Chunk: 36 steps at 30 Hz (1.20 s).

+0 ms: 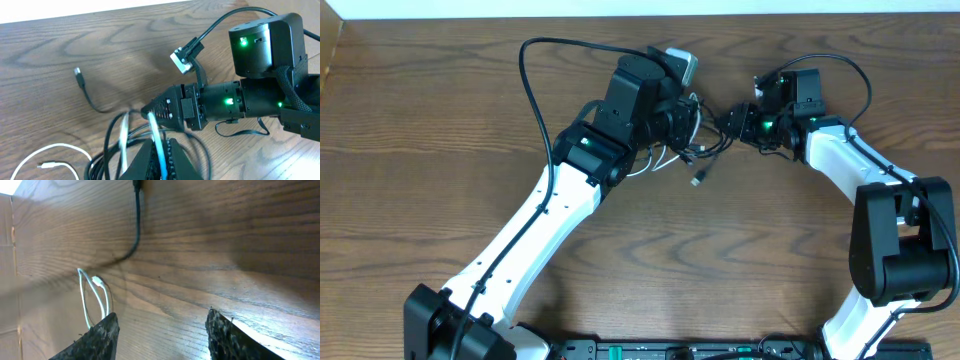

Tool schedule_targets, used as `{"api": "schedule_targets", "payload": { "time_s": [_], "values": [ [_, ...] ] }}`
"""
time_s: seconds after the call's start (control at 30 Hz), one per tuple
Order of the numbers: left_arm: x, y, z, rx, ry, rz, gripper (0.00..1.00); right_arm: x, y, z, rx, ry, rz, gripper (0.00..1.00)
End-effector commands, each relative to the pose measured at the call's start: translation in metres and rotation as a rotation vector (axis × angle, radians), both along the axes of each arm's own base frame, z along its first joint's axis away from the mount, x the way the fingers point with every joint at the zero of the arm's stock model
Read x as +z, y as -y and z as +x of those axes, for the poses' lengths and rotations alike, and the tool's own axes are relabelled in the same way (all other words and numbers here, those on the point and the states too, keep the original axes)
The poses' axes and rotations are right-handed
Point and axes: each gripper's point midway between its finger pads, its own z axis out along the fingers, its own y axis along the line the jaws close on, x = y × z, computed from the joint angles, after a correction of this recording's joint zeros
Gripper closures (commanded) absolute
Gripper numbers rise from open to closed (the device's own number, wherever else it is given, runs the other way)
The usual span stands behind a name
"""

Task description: Untangle cables

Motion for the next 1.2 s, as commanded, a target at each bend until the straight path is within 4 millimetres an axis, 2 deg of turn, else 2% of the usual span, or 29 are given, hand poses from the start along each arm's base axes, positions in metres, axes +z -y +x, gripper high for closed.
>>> {"api": "schedule_targets", "payload": {
  "time_s": [0.0,0.33,0.43,0.47,0.57,0.67,0.77,0.9,1.0,1.1,1.17],
  "values": [
    [0.003,-0.001,0.002,0.009,-0.003,-0.006,0.92,0.003,-0.005,-0.002,0.035,0.014,0.013,0.48],
    [0.004,0.000,0.003,0.009,0.001,-0.010,0.92,0.003,-0.005,-0.002,0.035,0.014,0.013,0.47],
    [0.019,0.001,0.008,0.012,0.050,-0.039,0.93,0.003,-0.005,-0.002,0.036,0.015,0.013,0.46],
    [0.027,0.001,0.009,0.013,0.073,-0.053,0.93,0.003,-0.006,-0.002,0.036,0.015,0.013,0.46],
    [0.070,-0.004,0.011,0.023,0.179,-0.116,0.92,0.003,-0.007,-0.003,0.043,0.017,0.010,0.45],
    [0.120,-0.014,0.006,0.035,0.298,-0.184,0.92,0.002,-0.011,-0.004,0.048,0.021,-0.004,0.44],
    [0.171,-0.031,-0.008,0.052,0.414,-0.248,0.92,-0.001,-0.013,-0.004,0.044,0.024,-0.028,0.44],
    [0.226,-0.060,-0.031,0.086,0.535,-0.305,0.93,0.000,-0.017,-0.003,0.050,0.038,-0.033,0.44],
    [0.253,-0.082,-0.047,0.117,0.604,-0.330,0.92,0.009,-0.027,-0.002,0.105,0.081,0.008,0.44],
    [0.271,-0.102,-0.061,0.150,0.651,-0.345,0.93,0.048,-0.063,-0.016,0.410,0.303,0.167,0.42],
    [0.276,-0.108,-0.064,0.161,0.664,-0.352,0.93,0.064,-0.073,-0.025,0.514,0.387,0.235,0.40]
  ]
}}
